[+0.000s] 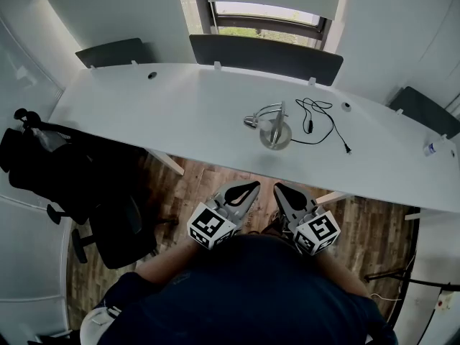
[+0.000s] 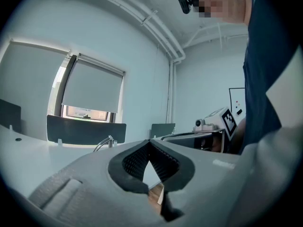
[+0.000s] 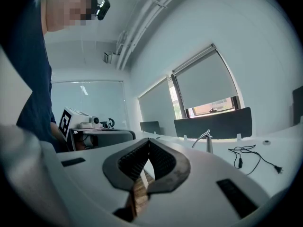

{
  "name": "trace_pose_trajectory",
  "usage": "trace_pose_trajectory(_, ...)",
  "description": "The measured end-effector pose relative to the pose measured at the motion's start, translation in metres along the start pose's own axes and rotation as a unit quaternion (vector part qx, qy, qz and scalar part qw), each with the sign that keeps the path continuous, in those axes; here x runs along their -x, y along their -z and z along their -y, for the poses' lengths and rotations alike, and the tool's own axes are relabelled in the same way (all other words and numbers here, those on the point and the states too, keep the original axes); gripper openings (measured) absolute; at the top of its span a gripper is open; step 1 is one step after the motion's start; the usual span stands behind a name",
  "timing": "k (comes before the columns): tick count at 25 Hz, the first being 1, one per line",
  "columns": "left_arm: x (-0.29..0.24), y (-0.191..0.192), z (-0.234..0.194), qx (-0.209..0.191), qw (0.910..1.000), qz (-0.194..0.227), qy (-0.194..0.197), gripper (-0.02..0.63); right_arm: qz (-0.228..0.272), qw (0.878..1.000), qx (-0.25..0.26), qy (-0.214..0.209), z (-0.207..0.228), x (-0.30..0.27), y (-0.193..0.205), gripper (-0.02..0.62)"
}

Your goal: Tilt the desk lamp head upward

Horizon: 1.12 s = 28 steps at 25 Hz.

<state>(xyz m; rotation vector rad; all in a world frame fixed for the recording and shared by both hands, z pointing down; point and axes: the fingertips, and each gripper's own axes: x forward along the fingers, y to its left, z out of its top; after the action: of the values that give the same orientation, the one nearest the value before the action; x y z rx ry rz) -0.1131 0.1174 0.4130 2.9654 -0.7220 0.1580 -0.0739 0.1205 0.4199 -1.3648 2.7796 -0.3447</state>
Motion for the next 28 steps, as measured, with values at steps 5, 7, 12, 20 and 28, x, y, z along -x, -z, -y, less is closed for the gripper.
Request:
trace_pose_trajectory(5, -0.046, -0.01, -0.031, -0.003, 0.9995, 0.0, -0.03, 0.006, -0.007, 1.0, 0.022, -0.011, 0.057, -0.017, -0.007, 0.011)
trace_pose_trajectory(7, -0.067, -0.011, -0.047, 0.001, 0.9989, -0.004, -0.046, 0.006, -0.008, 1.0, 0.024, -0.018, 0.082, -0.024, -0.011, 0.011)
trace_pose_trajectory(12, -0.118, -0.011, -0.078, 0.006, 0.9964, -0.012, -0.084, 0.006, -0.023, 0.999, 0.009, -0.041, 0.141, -0.042, -0.012, 0.011)
trace_pose_trajectory(20, -0.165, -0.002, -0.106, 0.017, 0.9894, -0.028, -0.142, 0.006, -0.048, 0.995, -0.004, -0.09, 0.192, -0.064, -0.009, 0.011)
trace_pose_trajectory(28, -0.173, 0.01, -0.131, 0.016, 0.9851, -0.039, -0.167, 0.006, -0.067, 0.994, 0.0, -0.087, 0.213, -0.077, 0.003, 0.011)
